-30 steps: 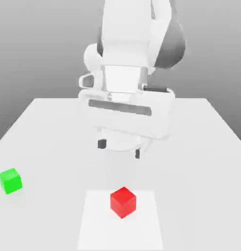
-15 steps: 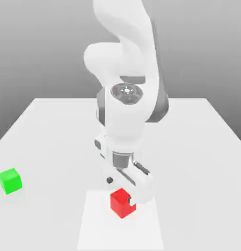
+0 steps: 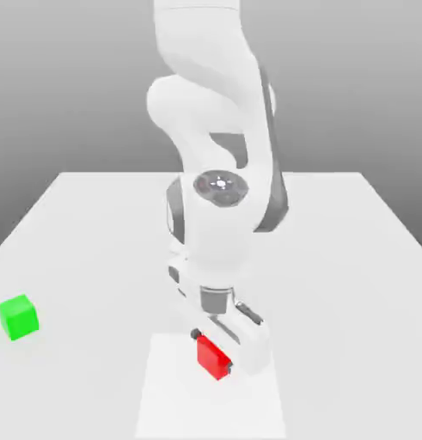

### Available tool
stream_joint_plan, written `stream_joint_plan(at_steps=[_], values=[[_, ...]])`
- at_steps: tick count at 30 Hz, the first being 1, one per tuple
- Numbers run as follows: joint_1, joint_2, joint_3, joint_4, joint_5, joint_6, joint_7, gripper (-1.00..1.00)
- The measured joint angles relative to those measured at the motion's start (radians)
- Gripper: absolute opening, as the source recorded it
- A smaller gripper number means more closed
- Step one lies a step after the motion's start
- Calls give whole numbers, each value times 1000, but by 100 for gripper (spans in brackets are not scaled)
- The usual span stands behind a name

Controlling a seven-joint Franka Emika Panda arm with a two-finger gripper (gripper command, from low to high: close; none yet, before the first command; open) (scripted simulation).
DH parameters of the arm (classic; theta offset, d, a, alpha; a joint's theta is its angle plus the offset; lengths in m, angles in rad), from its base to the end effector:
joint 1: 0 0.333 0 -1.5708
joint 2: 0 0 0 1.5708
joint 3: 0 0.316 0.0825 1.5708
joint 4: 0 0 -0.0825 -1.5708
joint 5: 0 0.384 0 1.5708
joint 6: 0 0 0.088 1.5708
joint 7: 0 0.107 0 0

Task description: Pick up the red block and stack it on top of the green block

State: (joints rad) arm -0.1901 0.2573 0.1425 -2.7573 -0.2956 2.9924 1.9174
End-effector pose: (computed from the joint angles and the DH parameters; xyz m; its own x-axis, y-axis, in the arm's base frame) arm 0.3746 0.0082 0.1396 -0.1056 -0.9944 0.0079 -0.9943 0.1057 0.0129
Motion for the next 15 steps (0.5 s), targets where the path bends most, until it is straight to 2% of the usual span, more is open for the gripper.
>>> stream_joint_plan(at_steps=[7,15], values=[[-2,1,1,0,-1,6,0,-100],[14,-31,-5,7,-13,-110,7,-100]])
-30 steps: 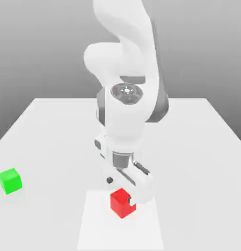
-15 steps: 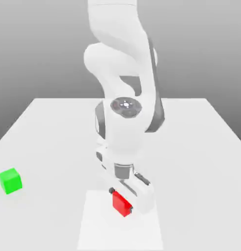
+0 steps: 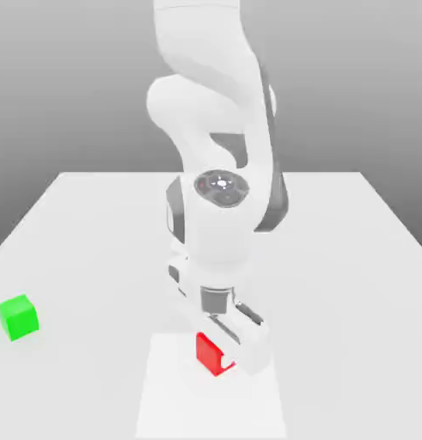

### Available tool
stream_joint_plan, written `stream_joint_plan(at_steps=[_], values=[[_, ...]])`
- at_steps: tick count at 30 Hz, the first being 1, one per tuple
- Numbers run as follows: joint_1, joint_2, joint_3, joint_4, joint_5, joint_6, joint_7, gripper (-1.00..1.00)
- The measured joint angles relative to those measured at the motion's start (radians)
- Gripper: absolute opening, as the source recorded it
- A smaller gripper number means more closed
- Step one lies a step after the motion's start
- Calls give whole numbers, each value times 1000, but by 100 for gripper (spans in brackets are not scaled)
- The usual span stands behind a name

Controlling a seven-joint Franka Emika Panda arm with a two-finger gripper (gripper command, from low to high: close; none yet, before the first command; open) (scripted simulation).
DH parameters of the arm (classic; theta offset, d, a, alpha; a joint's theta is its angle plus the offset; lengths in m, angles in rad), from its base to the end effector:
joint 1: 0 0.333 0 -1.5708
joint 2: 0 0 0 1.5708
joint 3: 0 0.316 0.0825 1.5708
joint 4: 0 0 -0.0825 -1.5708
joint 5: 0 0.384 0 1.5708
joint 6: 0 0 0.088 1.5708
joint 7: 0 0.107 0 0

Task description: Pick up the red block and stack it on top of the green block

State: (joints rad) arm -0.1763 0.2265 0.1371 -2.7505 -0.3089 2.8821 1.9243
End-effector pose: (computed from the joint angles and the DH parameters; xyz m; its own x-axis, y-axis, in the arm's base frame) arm 0.3715 0.0075 0.1432 -0.0903 -0.9946 0.0514 -0.9925 0.0942 0.0783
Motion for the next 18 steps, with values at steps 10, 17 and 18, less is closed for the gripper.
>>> stream_joint_plan(at_steps=[10,17,18], values=[[-24,-100,40,-14,79,-82,-58,-100],[-26,-206,78,-45,249,-89,-180,-100],[-24,-223,83,-49,284,-88,-205,-100]])
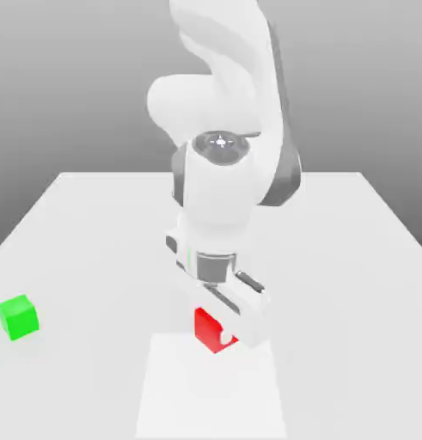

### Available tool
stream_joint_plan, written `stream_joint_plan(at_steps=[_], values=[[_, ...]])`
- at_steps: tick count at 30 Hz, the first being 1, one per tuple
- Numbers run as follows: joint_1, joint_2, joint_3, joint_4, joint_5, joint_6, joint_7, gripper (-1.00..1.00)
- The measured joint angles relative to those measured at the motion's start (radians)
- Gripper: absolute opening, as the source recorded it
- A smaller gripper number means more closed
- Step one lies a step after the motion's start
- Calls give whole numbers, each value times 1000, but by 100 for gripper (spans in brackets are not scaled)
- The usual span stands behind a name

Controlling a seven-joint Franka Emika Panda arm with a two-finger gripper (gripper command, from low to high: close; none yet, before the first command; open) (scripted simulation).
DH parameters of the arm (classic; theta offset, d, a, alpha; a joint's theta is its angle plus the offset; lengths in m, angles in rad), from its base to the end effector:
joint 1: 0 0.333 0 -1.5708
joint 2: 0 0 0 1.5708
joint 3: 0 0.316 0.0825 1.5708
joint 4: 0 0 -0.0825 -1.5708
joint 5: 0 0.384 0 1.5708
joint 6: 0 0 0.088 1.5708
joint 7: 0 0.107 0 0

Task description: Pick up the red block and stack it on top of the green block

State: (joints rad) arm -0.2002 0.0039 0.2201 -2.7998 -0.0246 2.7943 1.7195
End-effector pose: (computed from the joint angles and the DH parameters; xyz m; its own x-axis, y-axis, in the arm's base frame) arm 0.3758 0.0087 0.2059 -0.1054 -0.9944 0.0086 -0.9944 0.1055 0.0082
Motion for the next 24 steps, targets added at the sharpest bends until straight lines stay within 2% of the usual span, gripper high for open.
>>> stream_joint_plan(at_steps=[4,6,12,16,20,22,24], values=[[93,-12,-108,18,31,-20,21,-100],[88,-14,-176,27,34,-29,41,-100],[-106,-4,-370,85,36,-78,138,-100],[-374,0,-362,119,36,-108,199,-100],[-629,4,-290,152,32,-136,262,-100],[-695,6,-259,168,28,-151,294,-100],[-703,30,-240,180,28,-138,313,-100]])
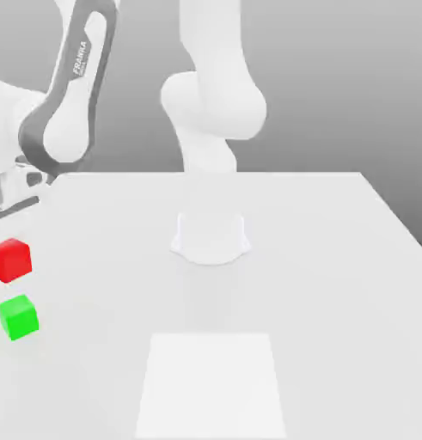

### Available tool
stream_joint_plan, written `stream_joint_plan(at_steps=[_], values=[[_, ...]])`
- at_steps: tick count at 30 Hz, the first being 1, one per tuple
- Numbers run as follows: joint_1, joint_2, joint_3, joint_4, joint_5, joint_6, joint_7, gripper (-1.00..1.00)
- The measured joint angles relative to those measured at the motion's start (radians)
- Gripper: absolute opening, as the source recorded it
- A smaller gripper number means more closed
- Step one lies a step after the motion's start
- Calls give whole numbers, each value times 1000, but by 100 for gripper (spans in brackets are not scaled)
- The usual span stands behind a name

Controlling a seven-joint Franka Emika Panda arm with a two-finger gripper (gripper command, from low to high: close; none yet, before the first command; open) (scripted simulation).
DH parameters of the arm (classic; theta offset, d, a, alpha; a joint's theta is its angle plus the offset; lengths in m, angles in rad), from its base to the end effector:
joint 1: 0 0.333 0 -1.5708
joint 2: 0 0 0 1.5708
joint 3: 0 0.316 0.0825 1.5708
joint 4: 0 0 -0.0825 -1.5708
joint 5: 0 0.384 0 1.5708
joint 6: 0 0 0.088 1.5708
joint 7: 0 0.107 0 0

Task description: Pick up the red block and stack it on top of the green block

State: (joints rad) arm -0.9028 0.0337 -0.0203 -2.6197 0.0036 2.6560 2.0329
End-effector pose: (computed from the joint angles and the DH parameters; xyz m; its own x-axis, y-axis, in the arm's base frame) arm 0.2619 -0.3465 0.2388 -0.9834 -0.1814 -0.0021 -0.1814 0.9834 -0.0019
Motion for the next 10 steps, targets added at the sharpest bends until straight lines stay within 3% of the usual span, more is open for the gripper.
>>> stream_joint_plan(at_steps=[4,5,10], values=[[13,121,10,9,4,113,3,-100],[12,153,10,10,4,143,4,100],[12,153,10,10,4,143,4,100]])
